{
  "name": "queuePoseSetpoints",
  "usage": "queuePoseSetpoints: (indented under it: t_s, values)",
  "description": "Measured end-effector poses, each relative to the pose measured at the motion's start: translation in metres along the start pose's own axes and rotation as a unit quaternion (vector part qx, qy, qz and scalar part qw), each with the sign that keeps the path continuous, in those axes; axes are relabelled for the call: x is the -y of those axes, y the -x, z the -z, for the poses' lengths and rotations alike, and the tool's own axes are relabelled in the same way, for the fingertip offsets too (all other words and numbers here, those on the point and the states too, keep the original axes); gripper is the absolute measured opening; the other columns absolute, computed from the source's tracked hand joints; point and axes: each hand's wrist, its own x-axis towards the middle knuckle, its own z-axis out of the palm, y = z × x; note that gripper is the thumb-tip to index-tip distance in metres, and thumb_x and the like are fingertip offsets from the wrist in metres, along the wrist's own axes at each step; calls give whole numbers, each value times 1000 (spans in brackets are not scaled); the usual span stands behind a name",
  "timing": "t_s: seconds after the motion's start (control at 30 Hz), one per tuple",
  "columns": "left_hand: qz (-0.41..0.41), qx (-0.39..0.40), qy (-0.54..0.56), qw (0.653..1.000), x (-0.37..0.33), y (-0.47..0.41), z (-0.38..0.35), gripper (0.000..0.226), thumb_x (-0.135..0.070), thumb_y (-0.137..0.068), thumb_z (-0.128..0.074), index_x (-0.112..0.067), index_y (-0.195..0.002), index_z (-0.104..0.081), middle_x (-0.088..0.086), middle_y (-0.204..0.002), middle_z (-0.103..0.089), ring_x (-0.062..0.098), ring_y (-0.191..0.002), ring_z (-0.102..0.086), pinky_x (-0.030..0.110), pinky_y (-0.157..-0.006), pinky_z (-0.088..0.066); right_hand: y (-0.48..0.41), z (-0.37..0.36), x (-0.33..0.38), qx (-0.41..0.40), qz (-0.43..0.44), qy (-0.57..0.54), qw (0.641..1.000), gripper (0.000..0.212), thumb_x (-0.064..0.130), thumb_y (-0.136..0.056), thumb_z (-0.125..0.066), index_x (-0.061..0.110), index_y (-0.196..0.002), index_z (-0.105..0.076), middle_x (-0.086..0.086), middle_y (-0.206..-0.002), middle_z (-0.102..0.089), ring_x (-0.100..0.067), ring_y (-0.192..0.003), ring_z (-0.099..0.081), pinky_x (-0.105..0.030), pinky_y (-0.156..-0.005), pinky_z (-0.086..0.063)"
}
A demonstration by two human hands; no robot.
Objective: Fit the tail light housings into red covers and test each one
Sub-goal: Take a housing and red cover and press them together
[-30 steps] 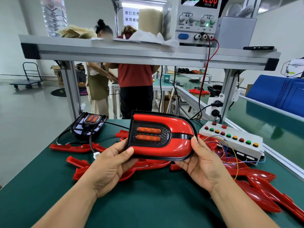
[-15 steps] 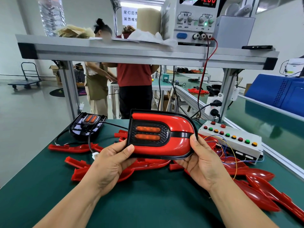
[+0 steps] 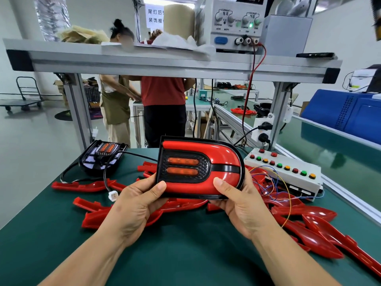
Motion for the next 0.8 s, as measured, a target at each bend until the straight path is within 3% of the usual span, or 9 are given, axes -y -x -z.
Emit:
queuePoseSetpoints:
  t_s: [0.33,0.43,0.53,0.63,0.73,0.8]
  values:
    - [9,15,21,1000,-4,3,1,35,-19,-82,-59,-20,-114,-73,4,-125,-68,16,-114,-65,22,-79,-56,-2,6,3,19,-9,-9,1000,58,15,-67,-76,23,-120,-54,-12,-103,-73,-27,-83,-72,-34,-65,-59]
    - [5,11,4,1000,-5,3,-1,34,-17,-82,-60,-21,-111,-75,4,-122,-69,15,-112,-66,22,-77,-56,-4,7,6,19,-26,-11,999,50,27,-74,-70,21,-122,-54,-12,-103,-73,-28,-84,-72,-39,-67,-60]
    - [7,34,-8,999,-2,7,-5,33,-18,-81,-62,-21,-112,-75,4,-121,-70,15,-111,-67,21,-78,-56,-8,13,12,-30,-36,-17,999,53,45,-77,-66,14,-120,-61,-17,-108,-72,-37,-91,-71,-59,-75,-57]
    - [22,65,-87,994,0,11,-6,35,-28,-81,-66,-27,-116,-72,-1,-122,-70,13,-114,-65,21,-81,-55,-11,21,21,-85,-60,-13,994,59,59,-73,-64,14,-111,-69,-19,-105,-73,-40,-90,-71,-52,-66,-59]
    - [44,100,-157,982,-6,13,-1,33,-38,-81,-67,-29,-112,-74,-1,-118,-72,12,-110,-67,21,-81,-55,-15,27,21,-126,-65,0,990,45,57,-80,-61,19,-104,-71,-16,-101,-74,-37,-87,-72,-50,-63,-59]
    - [28,49,-190,980,-15,11,4,33,-48,-77,-66,-28,-100,-78,1,-104,-76,9,-93,-71,17,-71,-55,-16,27,18,-141,-91,20,986,39,53,-87,-60,19,-103,-71,-16,-98,-75,-38,-83,-72,-51,-62,-58]
